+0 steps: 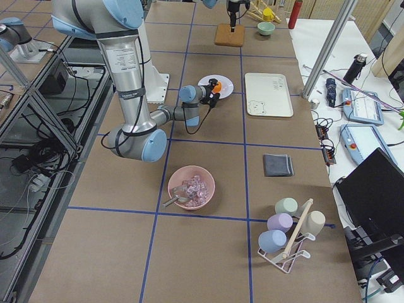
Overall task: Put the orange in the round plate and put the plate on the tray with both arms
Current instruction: 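Grip the white plate rim nearest the right gripper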
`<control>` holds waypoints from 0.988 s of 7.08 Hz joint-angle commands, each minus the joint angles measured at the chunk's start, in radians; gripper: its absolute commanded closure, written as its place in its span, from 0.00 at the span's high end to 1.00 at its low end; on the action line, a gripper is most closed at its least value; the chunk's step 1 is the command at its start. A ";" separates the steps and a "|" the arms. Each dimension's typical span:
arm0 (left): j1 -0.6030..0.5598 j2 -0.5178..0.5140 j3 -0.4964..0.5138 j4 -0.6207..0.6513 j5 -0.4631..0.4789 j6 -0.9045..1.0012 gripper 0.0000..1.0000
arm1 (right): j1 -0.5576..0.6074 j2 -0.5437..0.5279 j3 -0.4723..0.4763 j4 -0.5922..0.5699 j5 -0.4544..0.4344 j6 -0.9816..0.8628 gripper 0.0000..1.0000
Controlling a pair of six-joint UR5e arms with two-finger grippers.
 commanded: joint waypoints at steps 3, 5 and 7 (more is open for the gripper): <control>0.002 -0.002 0.000 -0.001 0.000 -0.003 0.99 | -0.013 0.007 -0.024 -0.001 -0.008 -0.001 1.00; 0.000 0.000 0.000 -0.001 0.000 -0.003 0.99 | -0.021 0.043 -0.067 -0.003 -0.022 -0.003 1.00; 0.000 0.000 -0.001 -0.001 0.000 -0.003 0.99 | -0.027 0.062 -0.083 -0.003 -0.040 -0.001 0.85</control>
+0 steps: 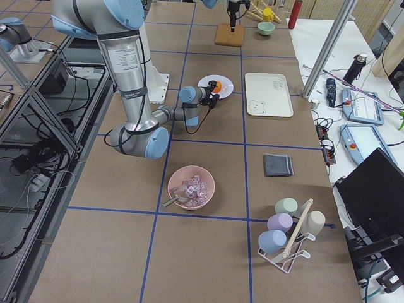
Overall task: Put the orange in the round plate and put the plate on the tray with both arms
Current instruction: 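Grip the white plate rim nearest the right gripper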
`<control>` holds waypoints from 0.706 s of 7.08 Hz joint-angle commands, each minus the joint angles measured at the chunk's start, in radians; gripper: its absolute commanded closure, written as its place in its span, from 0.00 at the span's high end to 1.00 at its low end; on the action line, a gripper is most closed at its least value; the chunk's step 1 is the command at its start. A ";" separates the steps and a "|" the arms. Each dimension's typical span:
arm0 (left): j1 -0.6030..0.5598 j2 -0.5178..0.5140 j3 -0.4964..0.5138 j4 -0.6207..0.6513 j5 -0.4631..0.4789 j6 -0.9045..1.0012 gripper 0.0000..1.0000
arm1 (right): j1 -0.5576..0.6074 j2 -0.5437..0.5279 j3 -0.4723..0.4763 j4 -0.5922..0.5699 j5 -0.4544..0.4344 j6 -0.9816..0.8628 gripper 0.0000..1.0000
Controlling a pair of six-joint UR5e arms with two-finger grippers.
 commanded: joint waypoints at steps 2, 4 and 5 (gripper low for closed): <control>0.000 0.000 -0.001 0.000 0.000 0.000 0.99 | -0.003 0.012 -0.004 0.001 -0.008 0.029 0.08; 0.000 0.000 -0.001 0.000 0.000 0.000 0.99 | -0.004 0.012 0.005 0.003 -0.008 0.030 0.00; 0.000 0.000 -0.001 0.000 0.000 0.000 0.99 | -0.003 0.012 0.029 0.003 -0.008 0.032 0.00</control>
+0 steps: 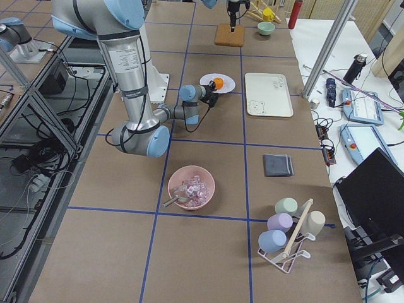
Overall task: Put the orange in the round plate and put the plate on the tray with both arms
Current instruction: 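Slide the plate with the orange onto the bear-print tray with the right gripper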
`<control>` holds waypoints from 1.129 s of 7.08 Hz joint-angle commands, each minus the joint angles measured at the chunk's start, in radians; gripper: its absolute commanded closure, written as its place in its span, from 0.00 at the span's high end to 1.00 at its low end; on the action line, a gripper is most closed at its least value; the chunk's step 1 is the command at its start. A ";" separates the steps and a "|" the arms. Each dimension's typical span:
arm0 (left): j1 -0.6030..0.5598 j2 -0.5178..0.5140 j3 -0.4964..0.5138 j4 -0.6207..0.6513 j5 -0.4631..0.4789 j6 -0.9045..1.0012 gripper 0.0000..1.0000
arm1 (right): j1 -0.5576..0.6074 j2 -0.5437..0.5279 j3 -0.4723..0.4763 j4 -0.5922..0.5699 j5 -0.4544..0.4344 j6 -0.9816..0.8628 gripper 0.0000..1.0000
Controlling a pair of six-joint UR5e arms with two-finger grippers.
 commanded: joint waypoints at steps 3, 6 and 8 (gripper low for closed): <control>0.000 0.000 -0.002 0.000 0.000 -0.002 0.99 | 0.039 -0.014 0.109 0.002 -0.023 0.030 0.00; 0.000 0.000 -0.008 0.000 0.000 -0.002 0.99 | 0.080 -0.005 0.089 -0.006 -0.179 0.071 0.00; 0.000 0.002 -0.020 0.002 0.002 -0.002 0.99 | 0.124 0.101 -0.071 -0.026 -0.259 0.125 0.00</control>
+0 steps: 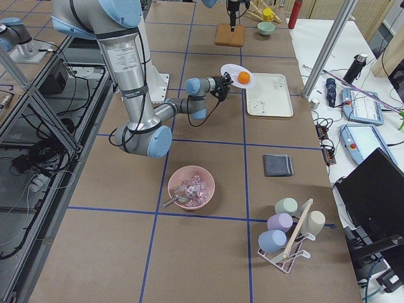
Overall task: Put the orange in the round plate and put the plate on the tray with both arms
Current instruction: 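Slide the plate with the orange onto the bear-print tray with the right gripper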
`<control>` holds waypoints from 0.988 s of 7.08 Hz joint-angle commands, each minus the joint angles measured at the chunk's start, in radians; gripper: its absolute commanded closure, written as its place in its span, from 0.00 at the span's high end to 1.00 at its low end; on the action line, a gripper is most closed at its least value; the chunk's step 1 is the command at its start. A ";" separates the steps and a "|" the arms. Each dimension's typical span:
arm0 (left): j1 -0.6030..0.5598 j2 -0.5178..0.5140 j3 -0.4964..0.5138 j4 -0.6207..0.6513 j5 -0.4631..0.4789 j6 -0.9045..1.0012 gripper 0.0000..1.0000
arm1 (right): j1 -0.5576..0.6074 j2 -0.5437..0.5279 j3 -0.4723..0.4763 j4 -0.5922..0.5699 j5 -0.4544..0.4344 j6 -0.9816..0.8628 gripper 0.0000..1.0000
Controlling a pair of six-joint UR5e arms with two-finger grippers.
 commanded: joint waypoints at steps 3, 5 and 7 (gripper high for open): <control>-0.003 0.073 -0.087 -0.001 0.010 -0.003 0.99 | 0.074 0.255 -0.240 -0.331 -0.145 0.112 0.00; -0.003 0.110 -0.126 -0.001 0.014 -0.005 0.99 | 0.074 0.320 -0.340 -0.335 -0.162 0.165 0.00; -0.006 0.130 -0.138 -0.003 0.014 -0.005 0.99 | 0.074 0.337 -0.369 -0.344 -0.167 0.211 0.57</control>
